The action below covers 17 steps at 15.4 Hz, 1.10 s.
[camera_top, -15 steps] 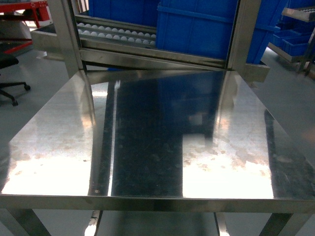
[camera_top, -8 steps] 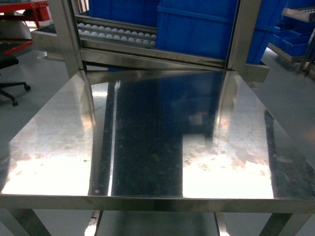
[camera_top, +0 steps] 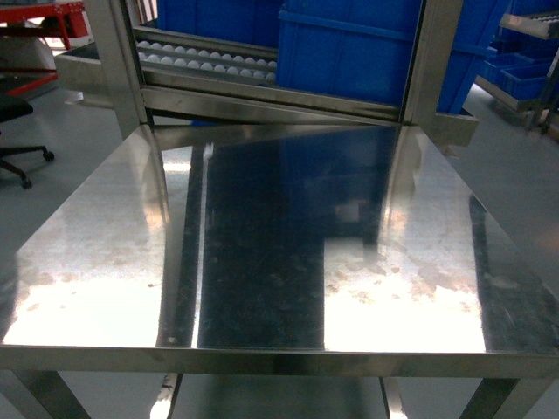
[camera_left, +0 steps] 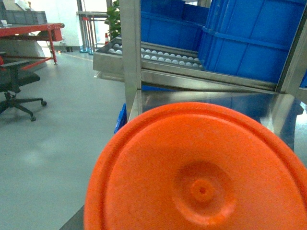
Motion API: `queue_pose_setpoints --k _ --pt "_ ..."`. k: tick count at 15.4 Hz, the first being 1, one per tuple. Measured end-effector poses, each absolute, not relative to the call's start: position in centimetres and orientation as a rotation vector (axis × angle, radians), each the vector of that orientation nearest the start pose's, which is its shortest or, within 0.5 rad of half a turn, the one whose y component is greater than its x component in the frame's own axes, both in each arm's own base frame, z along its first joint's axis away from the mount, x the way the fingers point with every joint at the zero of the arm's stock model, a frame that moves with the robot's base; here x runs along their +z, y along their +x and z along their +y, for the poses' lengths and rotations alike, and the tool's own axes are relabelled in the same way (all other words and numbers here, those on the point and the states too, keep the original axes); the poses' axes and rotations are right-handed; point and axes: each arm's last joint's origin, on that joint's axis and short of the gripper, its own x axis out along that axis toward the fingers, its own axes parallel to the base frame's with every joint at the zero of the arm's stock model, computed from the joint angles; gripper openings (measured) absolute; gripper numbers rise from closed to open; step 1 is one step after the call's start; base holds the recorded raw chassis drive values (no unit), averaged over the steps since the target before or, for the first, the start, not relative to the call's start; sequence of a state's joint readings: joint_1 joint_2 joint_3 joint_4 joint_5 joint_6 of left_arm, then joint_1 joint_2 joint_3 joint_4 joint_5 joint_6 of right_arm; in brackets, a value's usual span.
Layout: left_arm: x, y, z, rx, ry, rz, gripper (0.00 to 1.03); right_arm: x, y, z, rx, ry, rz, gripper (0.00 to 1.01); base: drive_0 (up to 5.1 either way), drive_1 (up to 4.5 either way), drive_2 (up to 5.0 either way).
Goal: Pick capacitor and pack into box
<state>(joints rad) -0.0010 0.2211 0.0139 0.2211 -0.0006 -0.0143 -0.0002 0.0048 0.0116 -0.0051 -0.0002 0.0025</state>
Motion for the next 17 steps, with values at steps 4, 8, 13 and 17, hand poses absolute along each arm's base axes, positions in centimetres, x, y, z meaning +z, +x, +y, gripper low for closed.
queue_pose_setpoints --k 4,8,13,17 --pt "16.6 10.2 0.0 0.0 -0.014 0.027 0.43 16.7 9.7 0.0 0.0 0.002 -0.002 0.98 0.0 0.0 0.0" --pt "16.7 9.8 0.0 -0.001 -0.012 0.006 0.43 16.7 9.7 0.0 0.0 0.003 -0.002 0.98 0.0 0.0 0.0" --pt "16.7 9.8 0.0 -0.001 -0.011 0.003 0.43 16.7 9.7 0.0 0.0 0.002 -0.001 0.98 0.0 0.0 0.0" --pt "16.7 9.8 0.0 -0.001 -0.011 0.003 0.43 16.7 9.7 0.0 0.0 0.002 -0.001 0.98 0.0 0.0 0.0"
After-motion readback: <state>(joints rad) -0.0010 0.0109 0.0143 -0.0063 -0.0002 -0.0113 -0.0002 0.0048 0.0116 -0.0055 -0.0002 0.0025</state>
